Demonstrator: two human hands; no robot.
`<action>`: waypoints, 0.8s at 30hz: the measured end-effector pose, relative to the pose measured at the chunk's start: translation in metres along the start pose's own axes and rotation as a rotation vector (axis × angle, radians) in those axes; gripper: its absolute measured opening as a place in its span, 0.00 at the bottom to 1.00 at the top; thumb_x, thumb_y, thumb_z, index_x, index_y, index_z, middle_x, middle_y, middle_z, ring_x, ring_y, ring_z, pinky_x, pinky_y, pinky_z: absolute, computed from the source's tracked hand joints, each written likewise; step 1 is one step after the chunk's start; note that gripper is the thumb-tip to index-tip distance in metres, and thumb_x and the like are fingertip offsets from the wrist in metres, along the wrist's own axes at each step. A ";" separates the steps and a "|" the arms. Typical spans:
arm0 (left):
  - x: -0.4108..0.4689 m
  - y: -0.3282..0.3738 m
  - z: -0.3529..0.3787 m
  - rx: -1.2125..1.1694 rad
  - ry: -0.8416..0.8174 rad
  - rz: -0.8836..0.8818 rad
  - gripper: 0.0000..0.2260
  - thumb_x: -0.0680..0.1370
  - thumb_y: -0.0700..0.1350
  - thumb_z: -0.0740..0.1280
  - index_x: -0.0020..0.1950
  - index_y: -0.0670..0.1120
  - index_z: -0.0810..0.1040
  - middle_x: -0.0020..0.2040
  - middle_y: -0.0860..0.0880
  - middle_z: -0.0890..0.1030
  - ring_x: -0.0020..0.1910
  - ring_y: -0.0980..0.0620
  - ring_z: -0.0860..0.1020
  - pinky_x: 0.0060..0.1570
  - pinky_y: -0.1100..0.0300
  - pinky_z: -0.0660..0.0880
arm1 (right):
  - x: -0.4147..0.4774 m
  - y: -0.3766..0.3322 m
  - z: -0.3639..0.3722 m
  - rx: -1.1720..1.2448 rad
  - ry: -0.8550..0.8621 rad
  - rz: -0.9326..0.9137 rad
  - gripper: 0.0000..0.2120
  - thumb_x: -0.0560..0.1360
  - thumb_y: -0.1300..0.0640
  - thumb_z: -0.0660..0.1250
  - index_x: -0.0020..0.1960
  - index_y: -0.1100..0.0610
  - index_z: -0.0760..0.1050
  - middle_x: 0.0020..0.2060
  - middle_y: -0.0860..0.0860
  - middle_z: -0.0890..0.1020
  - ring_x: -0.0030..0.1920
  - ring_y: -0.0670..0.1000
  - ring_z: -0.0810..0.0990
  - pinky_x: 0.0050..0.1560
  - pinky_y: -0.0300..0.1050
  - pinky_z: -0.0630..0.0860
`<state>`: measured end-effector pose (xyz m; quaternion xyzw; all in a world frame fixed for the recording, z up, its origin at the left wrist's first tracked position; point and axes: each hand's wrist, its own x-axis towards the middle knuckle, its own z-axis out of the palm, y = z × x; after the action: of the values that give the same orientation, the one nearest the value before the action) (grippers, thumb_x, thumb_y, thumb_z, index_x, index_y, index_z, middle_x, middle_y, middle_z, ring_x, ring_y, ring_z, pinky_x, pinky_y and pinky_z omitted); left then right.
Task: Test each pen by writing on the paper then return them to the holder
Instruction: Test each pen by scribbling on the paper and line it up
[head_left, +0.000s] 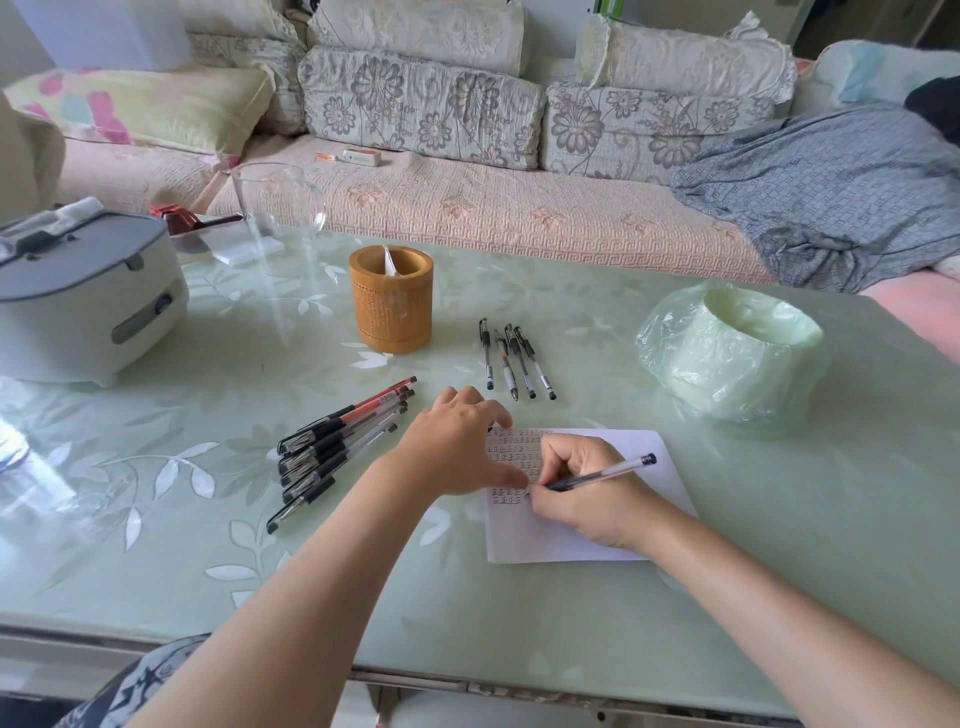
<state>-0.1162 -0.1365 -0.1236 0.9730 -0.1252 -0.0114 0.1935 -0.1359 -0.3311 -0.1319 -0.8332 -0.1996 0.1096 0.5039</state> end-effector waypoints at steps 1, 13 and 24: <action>0.000 0.000 0.000 -0.001 0.000 -0.002 0.34 0.64 0.68 0.73 0.65 0.57 0.72 0.60 0.53 0.71 0.61 0.52 0.65 0.59 0.56 0.69 | 0.000 -0.001 0.000 -0.019 -0.003 0.006 0.12 0.69 0.67 0.70 0.34 0.58 0.68 0.25 0.44 0.69 0.28 0.46 0.64 0.30 0.39 0.61; -0.002 0.002 0.000 0.002 -0.009 -0.016 0.33 0.65 0.67 0.73 0.66 0.56 0.72 0.61 0.52 0.71 0.61 0.51 0.65 0.60 0.55 0.69 | -0.003 0.000 0.004 -0.082 0.073 -0.045 0.09 0.64 0.62 0.68 0.33 0.58 0.67 0.27 0.45 0.68 0.30 0.46 0.63 0.31 0.42 0.58; -0.001 0.002 -0.001 0.000 -0.019 -0.025 0.33 0.65 0.67 0.73 0.66 0.56 0.72 0.61 0.52 0.71 0.62 0.51 0.65 0.59 0.55 0.69 | -0.004 0.002 0.002 -0.060 0.026 -0.040 0.09 0.65 0.61 0.68 0.33 0.57 0.68 0.26 0.44 0.69 0.30 0.46 0.65 0.32 0.41 0.61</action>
<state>-0.1181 -0.1378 -0.1219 0.9744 -0.1146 -0.0231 0.1920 -0.1400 -0.3318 -0.1348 -0.8451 -0.2130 0.0828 0.4833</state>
